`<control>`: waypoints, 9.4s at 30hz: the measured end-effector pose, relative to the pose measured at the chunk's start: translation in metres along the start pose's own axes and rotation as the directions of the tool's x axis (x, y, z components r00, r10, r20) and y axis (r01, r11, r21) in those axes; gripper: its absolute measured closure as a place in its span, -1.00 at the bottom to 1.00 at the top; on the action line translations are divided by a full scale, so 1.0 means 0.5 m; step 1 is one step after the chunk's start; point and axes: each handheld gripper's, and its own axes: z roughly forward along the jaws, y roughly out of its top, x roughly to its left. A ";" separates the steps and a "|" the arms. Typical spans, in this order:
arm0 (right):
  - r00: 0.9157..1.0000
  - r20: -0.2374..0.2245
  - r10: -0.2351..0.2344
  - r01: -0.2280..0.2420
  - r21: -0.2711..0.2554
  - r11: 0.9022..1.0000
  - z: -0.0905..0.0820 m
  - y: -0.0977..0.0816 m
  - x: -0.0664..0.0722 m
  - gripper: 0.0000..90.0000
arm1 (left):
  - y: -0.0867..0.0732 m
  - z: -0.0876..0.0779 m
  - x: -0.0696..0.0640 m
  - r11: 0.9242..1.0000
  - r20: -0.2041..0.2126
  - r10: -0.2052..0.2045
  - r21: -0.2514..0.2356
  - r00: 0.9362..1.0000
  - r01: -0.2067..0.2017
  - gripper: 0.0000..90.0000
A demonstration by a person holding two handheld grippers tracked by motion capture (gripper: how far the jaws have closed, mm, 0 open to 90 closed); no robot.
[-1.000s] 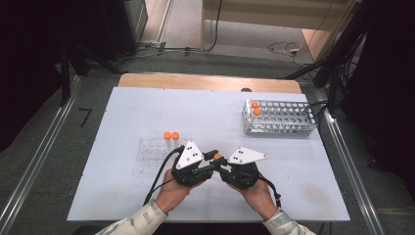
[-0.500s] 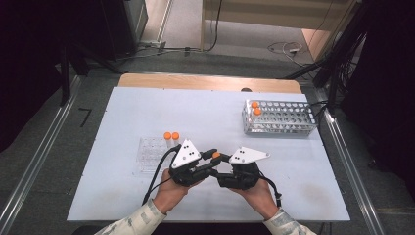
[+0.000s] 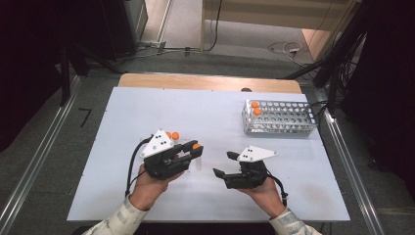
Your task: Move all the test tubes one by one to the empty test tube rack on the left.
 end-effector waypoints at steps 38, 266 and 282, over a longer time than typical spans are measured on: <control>0.995 0.083 0.059 -0.059 -0.006 0.998 -0.011 -0.012 -0.047 -0.47 | 0.015 -0.075 0.138 0.999 -0.319 -0.024 -0.043 0.947 0.010 0.55; 0.997 0.072 -0.035 0.037 -0.025 0.999 0.015 0.016 0.056 0.60 | -0.055 0.117 -0.066 0.993 0.019 0.100 0.059 0.995 -0.101 0.34; 0.998 0.057 -0.030 0.032 -0.039 0.999 0.009 0.018 0.058 0.49 | -0.051 0.109 -0.069 0.993 0.008 0.105 0.049 0.994 -0.105 0.55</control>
